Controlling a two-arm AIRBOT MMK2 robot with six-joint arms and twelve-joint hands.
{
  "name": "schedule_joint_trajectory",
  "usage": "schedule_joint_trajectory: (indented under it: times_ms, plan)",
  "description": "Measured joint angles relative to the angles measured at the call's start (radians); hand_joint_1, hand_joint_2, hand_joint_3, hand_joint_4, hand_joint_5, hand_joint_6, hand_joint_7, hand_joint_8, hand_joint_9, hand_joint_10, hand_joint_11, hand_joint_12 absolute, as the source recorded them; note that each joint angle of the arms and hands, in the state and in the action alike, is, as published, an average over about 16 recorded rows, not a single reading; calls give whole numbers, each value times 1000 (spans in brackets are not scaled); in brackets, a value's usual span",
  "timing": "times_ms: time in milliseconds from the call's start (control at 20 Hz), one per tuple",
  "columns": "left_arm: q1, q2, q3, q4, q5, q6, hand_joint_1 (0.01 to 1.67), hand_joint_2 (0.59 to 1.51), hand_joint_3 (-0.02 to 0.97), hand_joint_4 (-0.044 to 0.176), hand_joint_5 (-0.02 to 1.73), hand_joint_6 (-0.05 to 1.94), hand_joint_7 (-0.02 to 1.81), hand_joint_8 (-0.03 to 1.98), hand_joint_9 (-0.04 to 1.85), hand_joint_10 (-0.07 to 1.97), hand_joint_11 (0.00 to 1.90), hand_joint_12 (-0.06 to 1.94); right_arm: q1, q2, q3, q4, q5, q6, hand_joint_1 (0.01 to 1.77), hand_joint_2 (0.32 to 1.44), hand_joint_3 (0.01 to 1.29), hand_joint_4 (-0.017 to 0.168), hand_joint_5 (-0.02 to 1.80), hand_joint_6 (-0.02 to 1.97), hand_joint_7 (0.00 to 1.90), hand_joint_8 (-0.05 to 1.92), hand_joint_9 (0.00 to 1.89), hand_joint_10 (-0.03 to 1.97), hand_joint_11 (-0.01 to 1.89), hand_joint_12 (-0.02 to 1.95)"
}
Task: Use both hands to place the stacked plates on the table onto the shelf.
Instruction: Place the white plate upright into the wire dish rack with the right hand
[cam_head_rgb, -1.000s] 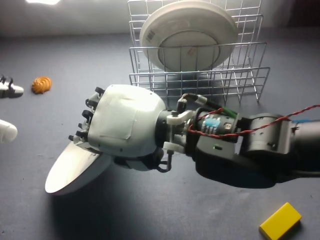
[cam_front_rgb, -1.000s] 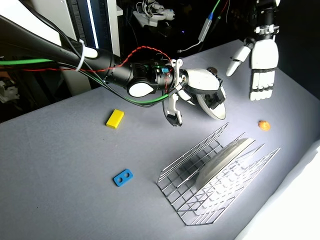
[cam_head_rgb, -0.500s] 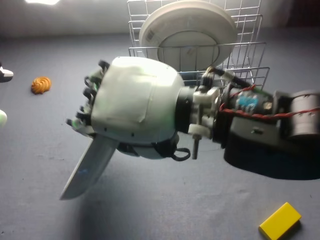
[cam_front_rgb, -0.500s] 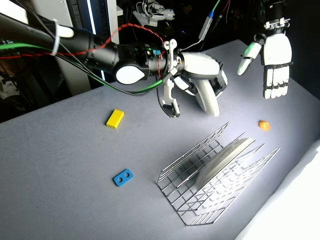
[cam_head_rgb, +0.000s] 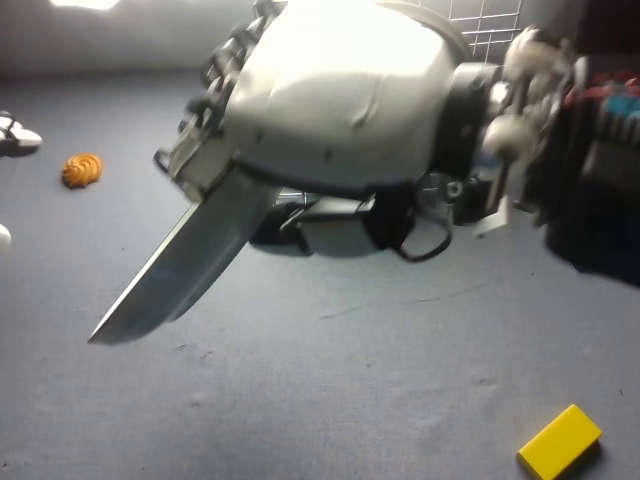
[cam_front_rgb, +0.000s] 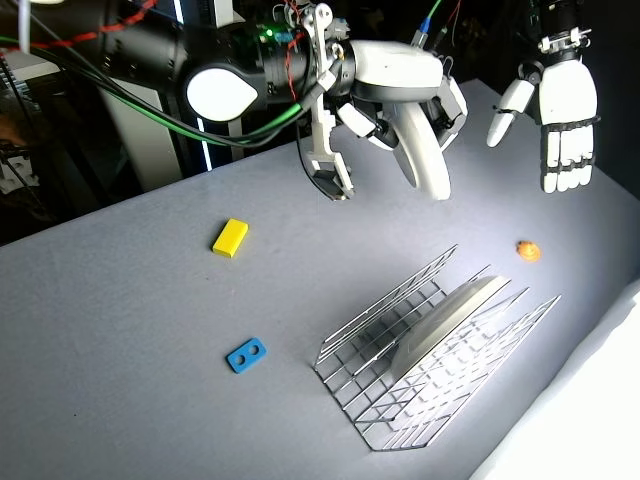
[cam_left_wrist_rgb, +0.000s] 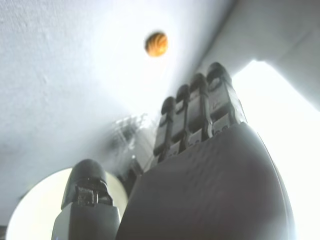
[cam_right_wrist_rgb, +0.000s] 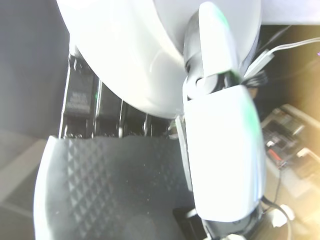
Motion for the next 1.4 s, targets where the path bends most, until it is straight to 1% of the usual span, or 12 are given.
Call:
schedule_joint_trajectory:
  times_ms: [200,350,600,750,900,1100,1250,1400]
  plan:
    - [15,7,3,52,-93,6,22,1158,15,7,69,19,81,3,54,16,30,18,51,48,4,30,-30,165,1194,1042,12,4,868,1060,1021,1016,1003,831,729,1394]
    - [25,11,2,97,-182,9,22,1157,15,7,72,18,86,3,57,16,32,18,83,70,22,66,-53,284,1194,1042,12,7,877,1055,1017,1023,998,835,726,1404]
    - [29,15,-8,163,-341,13,21,1155,15,7,66,19,82,3,52,16,27,18,115,82,70,129,-79,425,1193,1042,12,10,892,1042,1010,1021,993,849,730,1423]
    - [14,17,-19,200,-430,18,21,1154,15,7,67,19,83,3,53,16,25,17,123,83,99,163,-87,478,1193,1042,12,10,879,1057,1006,1028,989,851,727,1423]
    - [-21,18,-31,243,-517,22,21,1153,15,6,68,19,84,3,54,16,26,18,123,83,123,195,-93,508,1193,1042,11,10,871,1061,1003,1030,985,851,729,1421]
    - [-89,23,-50,311,-616,28,21,1150,15,7,60,19,76,3,46,16,21,17,116,82,153,223,-96,534,1193,1042,12,7,863,1069,999,1036,986,850,736,1415]
    - [-157,30,-67,366,-669,30,21,1148,15,7,57,18,76,3,44,16,21,17,108,79,174,233,-97,545,1193,1042,11,3,857,1074,999,1037,995,836,745,1394]
    - [-237,39,-84,430,-709,27,21,1146,15,7,60,18,80,3,45,16,22,17,99,74,193,241,-97,546,1193,1042,11,-1,855,1076,1004,1029,1003,817,752,1373]
